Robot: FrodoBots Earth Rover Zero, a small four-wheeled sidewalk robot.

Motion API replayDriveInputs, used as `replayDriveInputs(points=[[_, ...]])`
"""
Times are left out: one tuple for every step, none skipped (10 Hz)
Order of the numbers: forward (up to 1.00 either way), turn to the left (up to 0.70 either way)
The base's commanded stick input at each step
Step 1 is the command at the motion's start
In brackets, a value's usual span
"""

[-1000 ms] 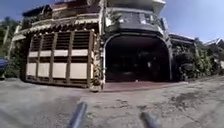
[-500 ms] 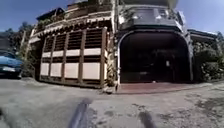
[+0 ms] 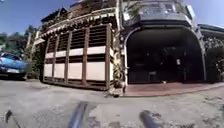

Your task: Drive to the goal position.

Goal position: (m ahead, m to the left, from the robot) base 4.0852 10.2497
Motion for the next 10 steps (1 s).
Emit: replayDriveInputs(points=[[0.7,0.34],[0.7,0.34],[0.7,0.34],[0.7,0.34],[0.7,0.34],[0.7,0.34],[0.7,0.34],[0.7,0.34],[0.7,0.34],[0.7,0.34]])
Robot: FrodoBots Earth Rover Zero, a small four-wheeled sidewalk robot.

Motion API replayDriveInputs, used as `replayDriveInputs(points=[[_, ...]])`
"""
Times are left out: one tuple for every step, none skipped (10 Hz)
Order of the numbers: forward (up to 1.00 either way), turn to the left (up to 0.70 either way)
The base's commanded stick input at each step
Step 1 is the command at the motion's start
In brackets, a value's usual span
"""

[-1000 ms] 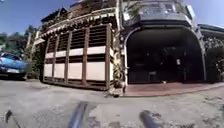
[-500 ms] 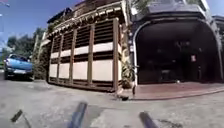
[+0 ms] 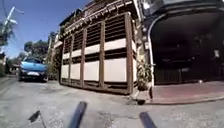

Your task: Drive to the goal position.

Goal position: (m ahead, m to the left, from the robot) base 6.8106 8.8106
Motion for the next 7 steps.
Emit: replayDriveInputs(points=[[0.7,0.34],[0.7,0.34],[0.7,0.34],[0.77,0.34],[0.85,0.33],[0.85,0.33],[0.95,0.36]])
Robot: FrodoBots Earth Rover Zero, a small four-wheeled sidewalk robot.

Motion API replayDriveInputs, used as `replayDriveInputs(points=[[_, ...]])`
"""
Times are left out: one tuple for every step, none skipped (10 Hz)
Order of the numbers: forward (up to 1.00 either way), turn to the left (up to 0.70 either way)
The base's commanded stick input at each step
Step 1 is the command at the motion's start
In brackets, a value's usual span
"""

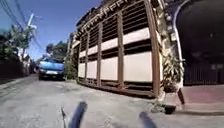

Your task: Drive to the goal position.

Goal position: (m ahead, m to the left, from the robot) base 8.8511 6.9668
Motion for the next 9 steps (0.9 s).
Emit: replayDriveInputs(points=[[1.0,0.38],[1.0,0.38],[1.0,0.38],[1.0,0.38],[1.0,0.38],[1.0,0.38],[1.0,0.38],[1.0,0.38],[1.0,0.38]])
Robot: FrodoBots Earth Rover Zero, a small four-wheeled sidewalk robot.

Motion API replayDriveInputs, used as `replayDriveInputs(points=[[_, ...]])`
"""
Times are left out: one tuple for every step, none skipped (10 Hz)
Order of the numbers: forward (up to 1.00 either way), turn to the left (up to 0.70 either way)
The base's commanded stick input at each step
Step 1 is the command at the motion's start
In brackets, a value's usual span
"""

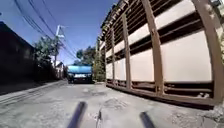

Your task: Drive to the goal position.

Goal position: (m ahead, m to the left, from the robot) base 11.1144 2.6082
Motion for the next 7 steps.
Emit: replayDriveInputs(points=[[1.0,0.38],[1.0,0.38],[1.0,0.38],[1.0,0.38],[1.0,0.38],[1.0,0.35],[1.0,0.27]])
